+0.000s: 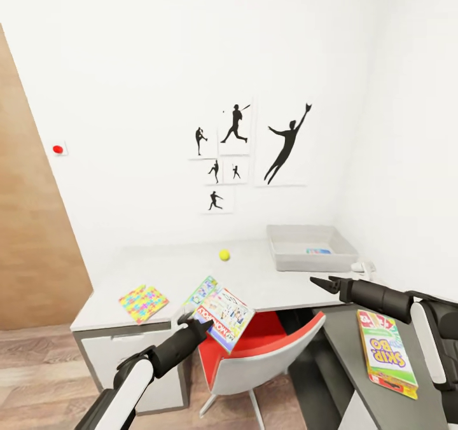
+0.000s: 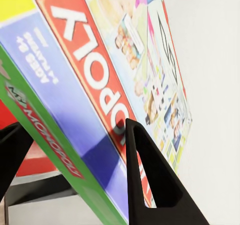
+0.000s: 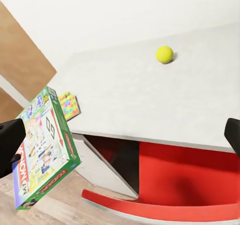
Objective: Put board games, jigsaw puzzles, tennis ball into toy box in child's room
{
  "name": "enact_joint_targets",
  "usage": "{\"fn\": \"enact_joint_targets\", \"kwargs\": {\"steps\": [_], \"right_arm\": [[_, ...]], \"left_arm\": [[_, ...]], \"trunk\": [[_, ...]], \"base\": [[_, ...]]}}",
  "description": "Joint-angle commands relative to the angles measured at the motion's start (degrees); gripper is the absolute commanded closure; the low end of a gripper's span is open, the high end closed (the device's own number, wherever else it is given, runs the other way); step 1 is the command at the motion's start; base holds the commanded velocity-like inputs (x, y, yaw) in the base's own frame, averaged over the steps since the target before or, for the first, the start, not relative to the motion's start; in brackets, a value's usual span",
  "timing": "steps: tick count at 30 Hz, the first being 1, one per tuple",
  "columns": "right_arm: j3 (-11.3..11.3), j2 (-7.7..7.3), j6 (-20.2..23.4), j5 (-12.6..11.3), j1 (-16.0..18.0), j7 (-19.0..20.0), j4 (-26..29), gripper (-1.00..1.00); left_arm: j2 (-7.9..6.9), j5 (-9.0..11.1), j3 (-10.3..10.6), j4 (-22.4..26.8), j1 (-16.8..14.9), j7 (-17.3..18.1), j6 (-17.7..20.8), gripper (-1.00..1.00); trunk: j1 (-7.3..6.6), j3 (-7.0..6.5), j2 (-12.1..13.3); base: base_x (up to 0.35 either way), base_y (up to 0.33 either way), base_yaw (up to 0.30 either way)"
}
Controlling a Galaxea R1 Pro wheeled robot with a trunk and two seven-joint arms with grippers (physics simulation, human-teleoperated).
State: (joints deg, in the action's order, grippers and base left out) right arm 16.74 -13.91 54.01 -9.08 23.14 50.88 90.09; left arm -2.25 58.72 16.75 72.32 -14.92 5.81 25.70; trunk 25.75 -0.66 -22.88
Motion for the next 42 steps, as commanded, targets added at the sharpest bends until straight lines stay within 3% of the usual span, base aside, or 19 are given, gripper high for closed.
{"fn": "enact_joint_targets", "kwargs": {"steps": [1, 20, 42], "right_arm": [[0.0, 0.01, 0.3, -0.1, 0.0, 0.1, 0.0, -1.00], [-0.3, 0.40, -0.1, -0.1, -0.2, 0.1, 0.6, -1.00], [-0.1, 0.31, -0.1, -0.1, -0.2, 0.2, 0.9, -1.00]], "left_arm": [[-0.04, 0.3, 0.0, 0.0, 0.0, 0.0, 0.2, 1.00], [-0.04, 0.2, 0.0, -0.1, 0.0, -0.2, 0.1, 1.00], [-0.04, 0.2, 0.0, -0.2, 0.0, -0.6, 0.1, 1.00]], "trunk": [[0.04, 0.02, 0.0], [0.04, 0.01, 0.0], [0.04, -0.15, 0.0]], "base": [[0.174, 0.000, -0.024], [0.270, 0.000, -0.007], [0.023, 0.000, 0.084]]}}
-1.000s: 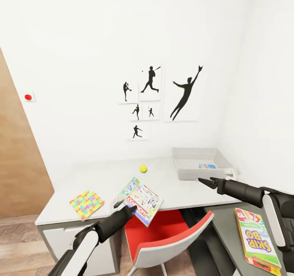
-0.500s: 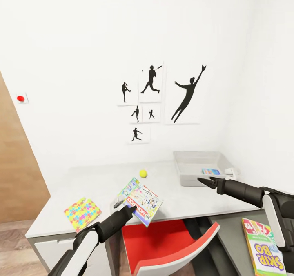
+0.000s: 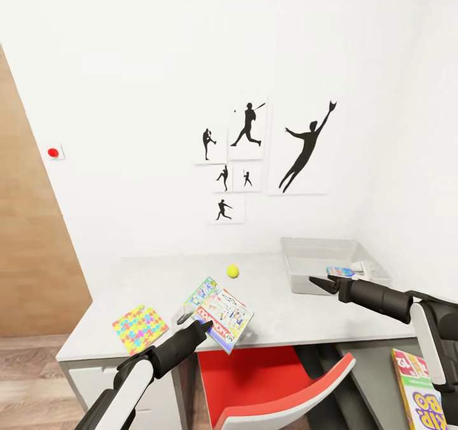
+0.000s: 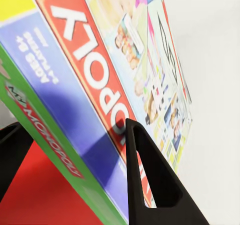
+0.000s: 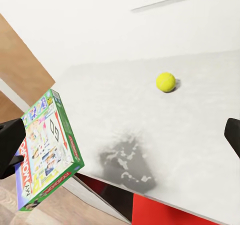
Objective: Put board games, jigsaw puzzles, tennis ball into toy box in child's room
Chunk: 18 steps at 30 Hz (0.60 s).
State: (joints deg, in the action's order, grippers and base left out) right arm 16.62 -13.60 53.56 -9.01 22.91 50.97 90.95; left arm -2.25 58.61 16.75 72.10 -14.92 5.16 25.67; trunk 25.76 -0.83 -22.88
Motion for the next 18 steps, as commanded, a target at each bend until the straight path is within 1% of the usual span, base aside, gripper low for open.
{"fn": "enact_joint_targets", "kwargs": {"steps": [1, 14, 18], "right_arm": [[0.1, 0.03, 0.3, -0.1, 0.0, 0.1, 0.0, -1.00], [0.2, 0.02, 0.2, -0.1, 0.0, 0.1, 0.2, -1.00], [0.2, 0.00, 0.2, -0.1, 0.0, 0.1, 0.2, -1.00]], "left_arm": [[-0.03, 0.3, 0.0, 0.0, 0.0, 0.0, 0.2, 1.00], [-0.03, 0.3, 0.0, 0.0, 0.0, 0.0, 0.2, 1.00], [-0.03, 0.4, 0.0, 0.0, 0.0, 0.0, 0.2, 1.00]], "trunk": [[0.02, -0.01, 0.0], [0.02, -0.18, 0.0], [0.02, -0.19, 0.0]], "base": [[0.000, 0.000, -0.045], [0.001, -0.001, -0.015], [0.067, -0.072, 0.033]]}}
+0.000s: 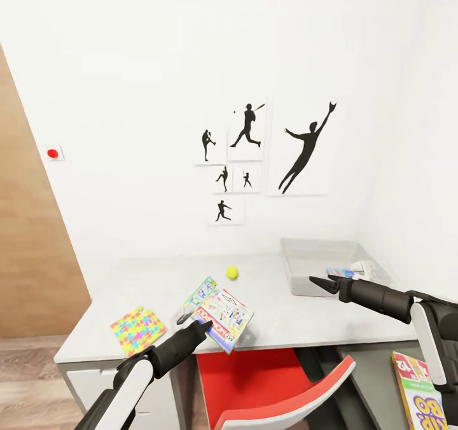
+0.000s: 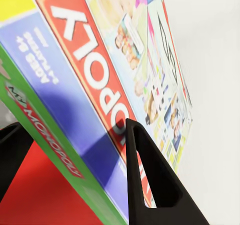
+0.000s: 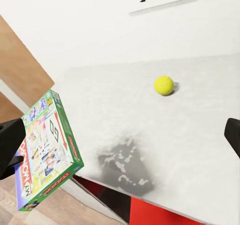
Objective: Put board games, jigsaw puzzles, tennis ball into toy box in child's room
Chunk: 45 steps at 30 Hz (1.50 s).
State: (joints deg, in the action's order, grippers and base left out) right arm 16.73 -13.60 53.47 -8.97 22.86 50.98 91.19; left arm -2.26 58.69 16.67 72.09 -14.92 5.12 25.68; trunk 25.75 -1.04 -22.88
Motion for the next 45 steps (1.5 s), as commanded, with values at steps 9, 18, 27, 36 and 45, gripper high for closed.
{"fn": "enact_joint_targets", "kwargs": {"steps": [9, 18, 27, 36, 45], "right_arm": [[0.0, 0.03, 0.3, -0.2, 0.0, 0.0, 0.0, -1.00], [-0.3, 0.07, 0.3, -0.2, 0.0, 0.0, 0.0, -1.00], [-0.8, -0.41, 0.3, -0.1, -1.6, 7.9, 0.9, -1.00], [-3.7, -2.86, 0.5, 0.2, -2.7, 17.4, 1.2, -1.00], [-12.4, -3.84, 0.8, 0.1, -2.9, 19.4, 1.3, -1.00]], "left_arm": [[-0.07, 0.3, 0.0, -0.4, 0.0, 0.0, 0.2, 1.00], [-0.05, 0.3, -0.1, -0.8, -0.1, 0.2, 0.2, 1.00], [-0.36, -3.7, 0.9, -0.3, -0.2, 2.2, 0.2, 1.00], [0.03, -16.2, 1.2, -0.4, -0.2, 17.3, -1.0, 1.00], [0.14, -24.4, 1.2, -2.1, -0.1, 23.9, -4.4, 1.00]], "trunk": [[0.03, 0.02, 0.0], [0.03, -0.30, 0.0], [0.03, -0.51, 0.0], [0.03, -0.54, 0.0], [0.03, -0.54, 0.0]], "base": [[0.146, -0.139, 0.086], [0.032, -0.030, 0.016], [0.005, -0.005, 0.003], [0.000, 0.000, 0.000], [0.000, 0.000, 0.000]]}}
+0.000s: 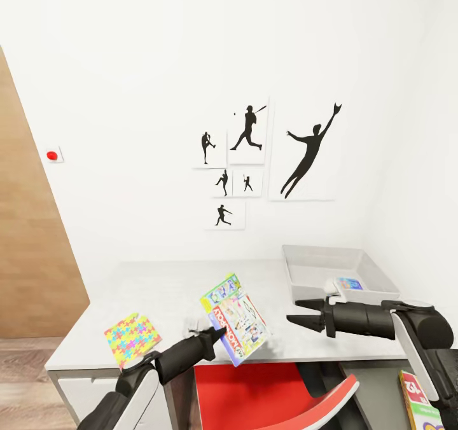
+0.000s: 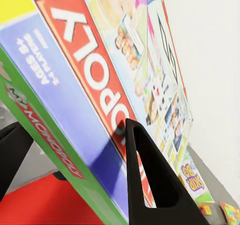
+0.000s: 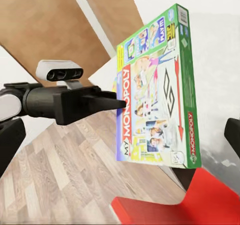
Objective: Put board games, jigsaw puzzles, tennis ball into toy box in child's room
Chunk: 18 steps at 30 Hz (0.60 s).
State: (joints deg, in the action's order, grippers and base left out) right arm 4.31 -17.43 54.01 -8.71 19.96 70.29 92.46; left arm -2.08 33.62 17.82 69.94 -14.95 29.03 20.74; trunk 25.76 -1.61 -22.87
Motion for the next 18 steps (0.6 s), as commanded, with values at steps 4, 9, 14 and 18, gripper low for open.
{"fn": "enact_joint_targets", "kwargs": {"steps": [4, 9, 14, 18], "right_arm": [[-1.3, -0.11, 0.5, -0.3, 0.0, 0.3, 0.0, -1.00], [-1.8, -0.03, 0.7, -0.3, -0.1, 0.4, 0.0, -1.00], [-3.0, 0.20, 2.8, -0.4, 0.0, 0.4, 0.0, -1.00], [-3.4, 0.31, 3.7, -0.3, 0.0, 0.3, 0.0, -1.00]], "left_arm": [[0.03, -0.4, 0.1, -0.6, 0.0, 0.8, -1.0, 1.00], [-0.05, -0.8, 1.1, -1.0, 0.3, 1.0, -3.4, 1.00], [-0.11, -1.4, 3.9, -2.1, 0.4, 0.9, -6.9, 1.00], [-0.07, -3.9, 5.3, -2.4, 0.4, 0.7, -9.6, 1.00]], "trunk": [[0.02, 0.02, 0.0], [0.02, 0.02, 0.0], [0.02, 0.02, 0.0], [0.02, 0.02, 0.0]], "base": [[0.000, 0.000, 0.000], [0.000, 0.000, 0.000], [0.000, 0.000, 0.000], [0.000, 0.000, 0.000]]}}
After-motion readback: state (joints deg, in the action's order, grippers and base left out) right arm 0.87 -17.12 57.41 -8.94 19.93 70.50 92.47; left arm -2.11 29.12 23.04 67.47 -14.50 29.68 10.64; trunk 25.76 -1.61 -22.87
